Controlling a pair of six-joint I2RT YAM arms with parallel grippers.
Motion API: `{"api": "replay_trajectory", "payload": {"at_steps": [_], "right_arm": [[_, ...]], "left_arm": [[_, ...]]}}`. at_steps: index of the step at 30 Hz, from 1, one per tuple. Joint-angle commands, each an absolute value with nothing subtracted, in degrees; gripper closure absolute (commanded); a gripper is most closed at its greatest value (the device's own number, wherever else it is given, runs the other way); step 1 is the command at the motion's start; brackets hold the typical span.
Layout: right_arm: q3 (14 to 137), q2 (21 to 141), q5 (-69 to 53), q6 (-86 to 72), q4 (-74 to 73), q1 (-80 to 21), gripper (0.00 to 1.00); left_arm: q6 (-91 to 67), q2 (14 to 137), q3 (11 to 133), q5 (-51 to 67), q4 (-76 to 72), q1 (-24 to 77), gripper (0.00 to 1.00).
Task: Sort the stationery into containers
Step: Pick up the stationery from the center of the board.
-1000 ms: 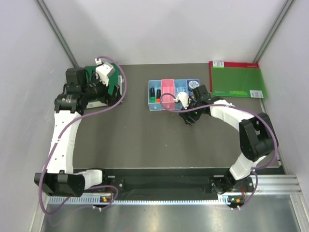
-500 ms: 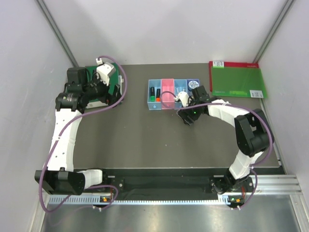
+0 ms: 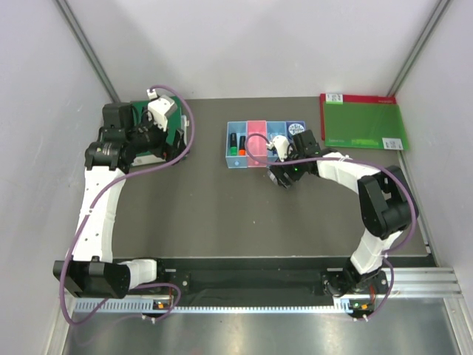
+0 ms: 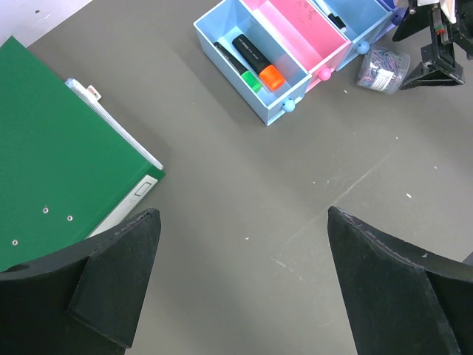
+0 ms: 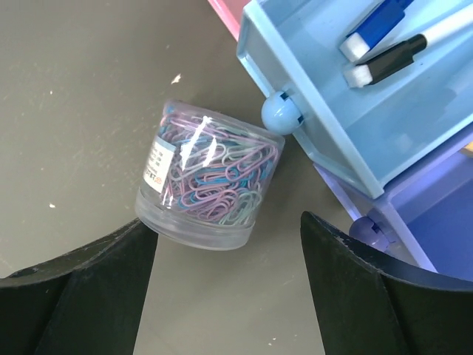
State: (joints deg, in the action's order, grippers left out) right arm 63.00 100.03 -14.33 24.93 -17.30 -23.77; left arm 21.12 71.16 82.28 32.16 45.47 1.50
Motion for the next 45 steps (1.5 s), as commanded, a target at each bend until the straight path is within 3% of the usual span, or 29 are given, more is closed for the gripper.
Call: {"api": "replay_trajectory", "payload": {"at_steps": [1, 16, 40, 43, 45], "right_arm": [[65.04, 101.07, -14.24, 22.94, -14.06, -24.08, 0.23], [63.72, 99.58, -13.98, 17.23, -14.24, -27.16, 0.24], [63.29, 100.81, -1.50, 10.02, -11.52, -32.34, 0.27], [62.76, 101.34, -0.18, 10.11, -11.43, -32.43, 0.31], [62.40, 101.25, 1.14, 10.02, -10.99, -32.43, 0.41]], "left_arm": [[21.18, 70.75, 81.91, 33.40, 42.89, 1.49, 0.01], [21.18, 70.58, 81.30, 33.75, 42.19, 1.49, 0.01], [20.74, 69.43, 79.72, 34.10, 41.04, 1.49, 0.01], [20.92, 69.08, 79.45, 34.10, 40.87, 1.49, 0.01], [20.83, 68.99, 79.28, 34.19, 40.78, 1.49, 0.01]]}}
